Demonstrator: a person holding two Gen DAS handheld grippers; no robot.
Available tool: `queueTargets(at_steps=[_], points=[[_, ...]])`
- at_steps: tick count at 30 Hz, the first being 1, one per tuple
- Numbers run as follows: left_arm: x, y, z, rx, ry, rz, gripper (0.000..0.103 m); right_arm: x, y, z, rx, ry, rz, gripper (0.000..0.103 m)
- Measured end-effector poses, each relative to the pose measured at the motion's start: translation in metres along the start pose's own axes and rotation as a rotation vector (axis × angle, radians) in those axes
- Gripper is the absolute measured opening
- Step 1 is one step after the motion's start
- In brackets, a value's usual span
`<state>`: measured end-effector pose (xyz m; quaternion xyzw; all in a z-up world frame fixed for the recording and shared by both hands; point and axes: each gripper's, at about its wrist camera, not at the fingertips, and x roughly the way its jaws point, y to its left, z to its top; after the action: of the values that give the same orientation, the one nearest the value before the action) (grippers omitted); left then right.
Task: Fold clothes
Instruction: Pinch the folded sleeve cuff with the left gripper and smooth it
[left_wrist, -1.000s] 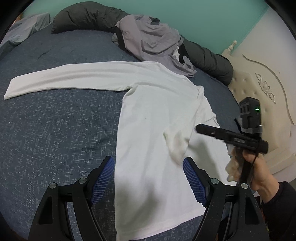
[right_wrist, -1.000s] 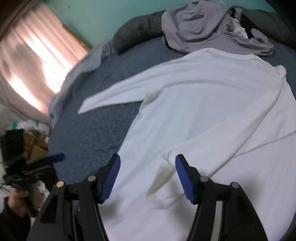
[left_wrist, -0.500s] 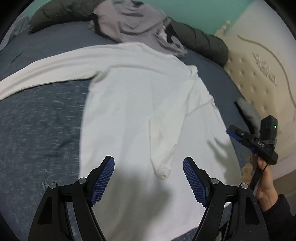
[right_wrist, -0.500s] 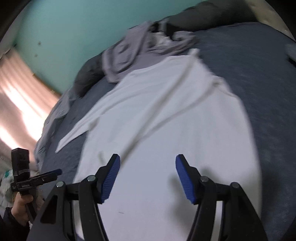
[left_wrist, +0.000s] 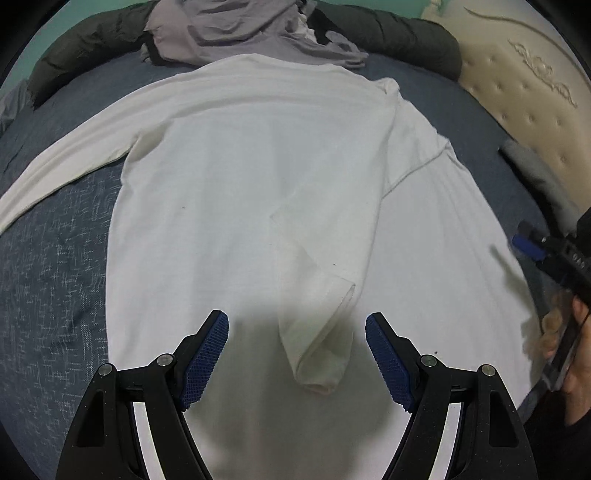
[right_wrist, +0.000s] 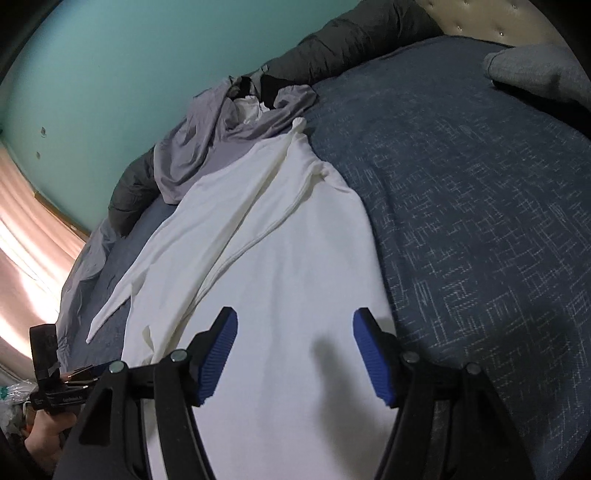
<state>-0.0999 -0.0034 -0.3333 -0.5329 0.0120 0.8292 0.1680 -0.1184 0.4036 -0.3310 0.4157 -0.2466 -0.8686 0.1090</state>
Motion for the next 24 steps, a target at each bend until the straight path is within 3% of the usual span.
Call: queueTargets(at_steps=[12,15,18,20,24], points=[[0.013,-0.004,-0.01,0.061,-0.004,0.052,0.08,-0.006,-0.009,-0.004,0.024,-0.05,0.045,0.066],[0.017,-0.002,-0.012,0.064,0.007,0.065,0.063,-0.006,-0.007,-0.004,0.022,-0.056,0.055,0.066],[0.02,-0.002,-0.014,0.078,0.015,0.06,0.055,-0.005,-0.008,-0.005,0.022,-0.054,0.059,0.066],[0.02,-0.002,-0.016,0.089,0.016,0.052,0.038,-0.004,-0.008,-0.006,0.024,-0.052,0.058,0.067],[0.018,-0.002,-0.019,0.112,0.015,0.04,0.023,-0.004,-0.011,-0.007,0.033,-0.048,0.06,0.067]])
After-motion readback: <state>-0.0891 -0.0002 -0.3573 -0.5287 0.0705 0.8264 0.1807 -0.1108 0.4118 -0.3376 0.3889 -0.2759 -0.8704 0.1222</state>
